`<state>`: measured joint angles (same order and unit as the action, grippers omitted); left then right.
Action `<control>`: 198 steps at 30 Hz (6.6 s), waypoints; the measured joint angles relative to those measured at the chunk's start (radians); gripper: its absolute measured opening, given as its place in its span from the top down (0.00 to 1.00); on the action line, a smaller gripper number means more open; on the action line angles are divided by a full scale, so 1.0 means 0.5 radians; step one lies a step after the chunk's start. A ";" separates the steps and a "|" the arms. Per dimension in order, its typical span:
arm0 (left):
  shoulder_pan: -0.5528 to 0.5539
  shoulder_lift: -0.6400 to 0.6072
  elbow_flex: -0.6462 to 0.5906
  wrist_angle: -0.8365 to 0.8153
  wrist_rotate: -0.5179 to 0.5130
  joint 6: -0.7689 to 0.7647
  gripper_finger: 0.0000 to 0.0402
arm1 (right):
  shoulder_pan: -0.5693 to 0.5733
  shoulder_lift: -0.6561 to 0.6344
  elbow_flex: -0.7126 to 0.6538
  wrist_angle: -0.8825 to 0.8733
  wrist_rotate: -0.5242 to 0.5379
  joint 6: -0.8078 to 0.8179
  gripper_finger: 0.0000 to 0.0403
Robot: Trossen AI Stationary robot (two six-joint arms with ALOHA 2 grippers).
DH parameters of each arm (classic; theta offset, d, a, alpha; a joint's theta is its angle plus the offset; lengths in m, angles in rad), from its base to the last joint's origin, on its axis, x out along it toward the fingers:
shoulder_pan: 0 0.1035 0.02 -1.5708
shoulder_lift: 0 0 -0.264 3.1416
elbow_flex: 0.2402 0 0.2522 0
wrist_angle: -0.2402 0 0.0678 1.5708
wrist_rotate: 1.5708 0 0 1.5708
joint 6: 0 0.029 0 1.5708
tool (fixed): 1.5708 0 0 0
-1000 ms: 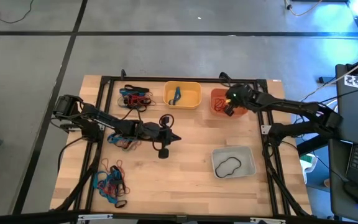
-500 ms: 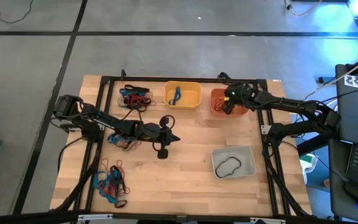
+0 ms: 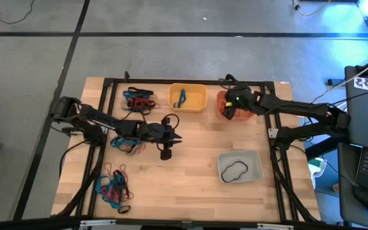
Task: Sort rubber bands into baskets
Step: Put the red rubber band into the orange bin
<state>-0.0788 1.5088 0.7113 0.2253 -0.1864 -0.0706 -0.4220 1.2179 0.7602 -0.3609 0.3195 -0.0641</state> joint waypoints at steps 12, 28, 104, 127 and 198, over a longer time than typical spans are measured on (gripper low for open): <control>-0.017 -0.373 0.001 -1.232 0.000 -0.377 0.68 | 0.481 -0.002 0.001 0.270 -0.244 -0.039 0.32; -0.024 -0.145 0.000 -1.648 -0.001 -0.368 0.68 | 0.634 0.027 -0.003 0.447 -0.269 -0.039 0.32; 0.105 -0.198 0.030 0.262 0.019 0.202 0.99 | 0.651 0.730 -0.005 1.706 -1.031 -0.151 0.32; 0.104 -0.113 0.030 0.471 0.025 0.260 0.98 | 0.751 0.861 -0.002 2.183 -1.022 -0.128 0.74; 0.107 -0.516 0.031 -0.868 0.004 -0.212 0.63 | -0.013 0.188 -0.005 -0.202 0.227 0.120 0.92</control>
<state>-0.0254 1.2507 0.7265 -0.2087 -0.1843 -0.1768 -0.4286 1.3116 0.7574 -0.4619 0.4328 -0.0040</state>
